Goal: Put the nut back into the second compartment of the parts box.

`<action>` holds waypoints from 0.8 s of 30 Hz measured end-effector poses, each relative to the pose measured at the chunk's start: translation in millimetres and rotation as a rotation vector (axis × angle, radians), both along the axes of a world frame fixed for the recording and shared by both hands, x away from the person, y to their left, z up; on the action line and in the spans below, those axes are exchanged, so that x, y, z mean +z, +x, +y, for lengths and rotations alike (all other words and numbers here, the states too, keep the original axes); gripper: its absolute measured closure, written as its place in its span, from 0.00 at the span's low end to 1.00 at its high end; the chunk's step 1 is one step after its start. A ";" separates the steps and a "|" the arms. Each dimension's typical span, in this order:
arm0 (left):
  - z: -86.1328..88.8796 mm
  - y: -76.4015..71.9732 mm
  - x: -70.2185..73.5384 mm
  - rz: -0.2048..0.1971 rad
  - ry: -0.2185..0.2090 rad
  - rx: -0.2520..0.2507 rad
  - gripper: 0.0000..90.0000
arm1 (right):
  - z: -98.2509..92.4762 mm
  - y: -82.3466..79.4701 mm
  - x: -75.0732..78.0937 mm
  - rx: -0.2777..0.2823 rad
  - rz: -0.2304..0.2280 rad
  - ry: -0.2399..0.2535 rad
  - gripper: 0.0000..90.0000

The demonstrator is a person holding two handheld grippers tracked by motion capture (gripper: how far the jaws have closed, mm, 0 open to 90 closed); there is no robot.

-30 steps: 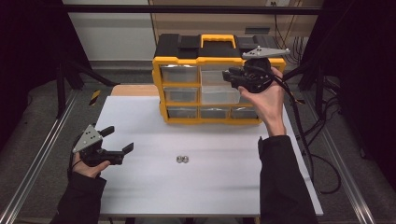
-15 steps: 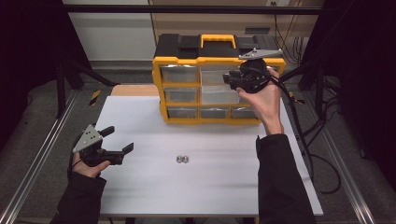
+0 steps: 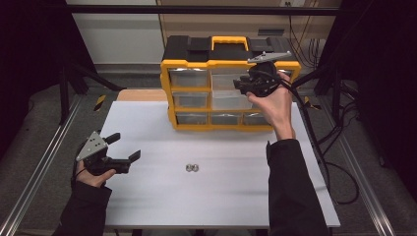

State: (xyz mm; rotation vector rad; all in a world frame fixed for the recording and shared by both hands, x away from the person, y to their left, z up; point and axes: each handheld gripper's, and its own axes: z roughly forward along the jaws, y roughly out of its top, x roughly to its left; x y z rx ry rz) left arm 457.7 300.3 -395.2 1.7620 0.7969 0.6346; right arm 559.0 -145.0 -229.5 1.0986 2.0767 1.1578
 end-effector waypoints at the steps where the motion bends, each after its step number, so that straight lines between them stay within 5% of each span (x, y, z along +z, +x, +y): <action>1: 0.0 0.0 0.1 0.000 0.000 0.000 0.02 | 0.3 0.8 -0.4 -0.002 0.006 -0.001 0.78; 9: -0.4 0.0 0.0 0.000 0.001 -0.001 0.02 | 0.0 4.6 -1.7 -0.012 0.017 -0.001 0.77; 18: -0.6 -0.1 0.0 0.001 0.002 -0.001 0.02 | -0.6 -0.7 2.0 0.010 -0.017 0.045 0.60; 24: -0.7 -0.1 0.0 0.001 0.002 0.000 0.02 | -2.3 -9.2 4.6 0.031 -0.081 0.075 0.40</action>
